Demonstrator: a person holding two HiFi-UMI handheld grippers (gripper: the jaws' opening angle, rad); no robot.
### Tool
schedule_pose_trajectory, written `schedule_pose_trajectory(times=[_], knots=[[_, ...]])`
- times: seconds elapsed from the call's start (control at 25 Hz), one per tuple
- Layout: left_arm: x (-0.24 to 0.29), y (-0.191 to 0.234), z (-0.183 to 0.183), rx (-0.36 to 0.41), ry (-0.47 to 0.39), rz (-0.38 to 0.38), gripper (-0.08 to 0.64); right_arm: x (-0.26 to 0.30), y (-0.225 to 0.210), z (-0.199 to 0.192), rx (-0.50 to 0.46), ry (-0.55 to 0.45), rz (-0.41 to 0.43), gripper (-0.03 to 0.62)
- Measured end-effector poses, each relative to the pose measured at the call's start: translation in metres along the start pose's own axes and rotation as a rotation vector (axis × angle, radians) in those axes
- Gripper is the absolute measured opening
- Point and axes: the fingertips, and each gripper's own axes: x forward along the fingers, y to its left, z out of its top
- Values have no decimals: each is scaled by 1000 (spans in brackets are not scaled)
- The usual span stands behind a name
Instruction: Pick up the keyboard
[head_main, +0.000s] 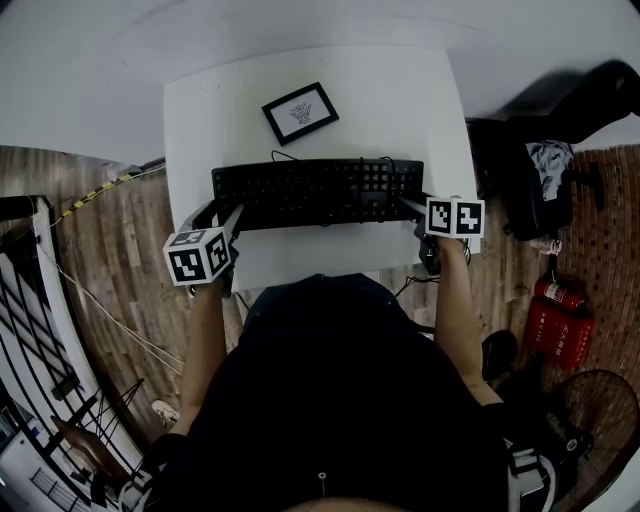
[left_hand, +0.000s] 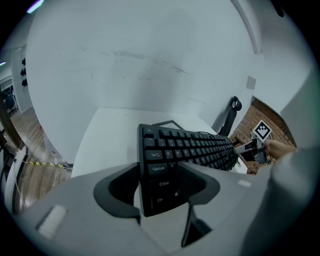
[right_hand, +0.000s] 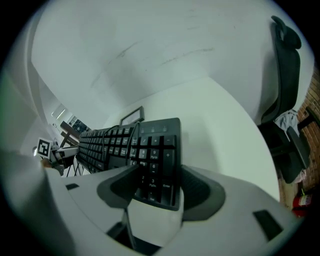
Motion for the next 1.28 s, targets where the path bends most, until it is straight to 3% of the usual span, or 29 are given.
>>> schedule_pose_trajectory(times=[0.4,0.76,1.28], knots=[[-29,-20,64,65,-224,-5,249,-56,15,67,-118,-224,-20,256],[-74,-47,126,143,-480,3,249,-126,35,124,-238,-472,-33,256],[-150,-69,173,248,-756,76,249,-199,76,165,-386,-757,-12,256]])
